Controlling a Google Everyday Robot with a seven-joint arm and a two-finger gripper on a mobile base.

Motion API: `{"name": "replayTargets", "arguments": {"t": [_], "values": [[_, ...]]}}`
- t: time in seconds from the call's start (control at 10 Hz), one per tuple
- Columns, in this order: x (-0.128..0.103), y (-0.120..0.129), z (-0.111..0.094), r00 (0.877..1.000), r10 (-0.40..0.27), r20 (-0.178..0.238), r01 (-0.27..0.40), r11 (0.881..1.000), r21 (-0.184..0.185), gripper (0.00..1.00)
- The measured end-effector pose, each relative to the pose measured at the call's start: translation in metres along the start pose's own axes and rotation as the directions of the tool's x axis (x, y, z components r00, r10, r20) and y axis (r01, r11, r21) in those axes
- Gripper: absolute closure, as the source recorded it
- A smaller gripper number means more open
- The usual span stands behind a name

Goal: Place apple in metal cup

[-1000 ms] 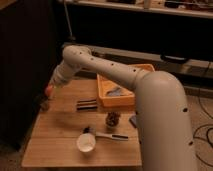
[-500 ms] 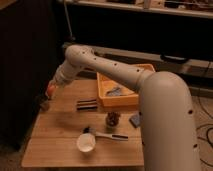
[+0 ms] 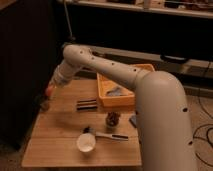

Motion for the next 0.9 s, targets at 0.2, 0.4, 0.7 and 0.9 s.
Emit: {"name": "replayTargets", "arguments": {"t": [0.2,0.4,0.7,0.9], "values": [[-0.003,-0.002,0.003,1.0,-0.004,0.0,0.004,1.0,-0.005,1.0],[-0.006,-0.004,0.006,1.0,-0.008,0.001,0.008,1.0,-0.007,1.0],[-0.013,-0.013,0.013,1.0,-0.018,0.003,0.018,1.0,-0.01,1.0],[-0.021,-0.023,0.023,1.0,-0.031,0.002,0.031,0.999,-0.011,1.0]]}}
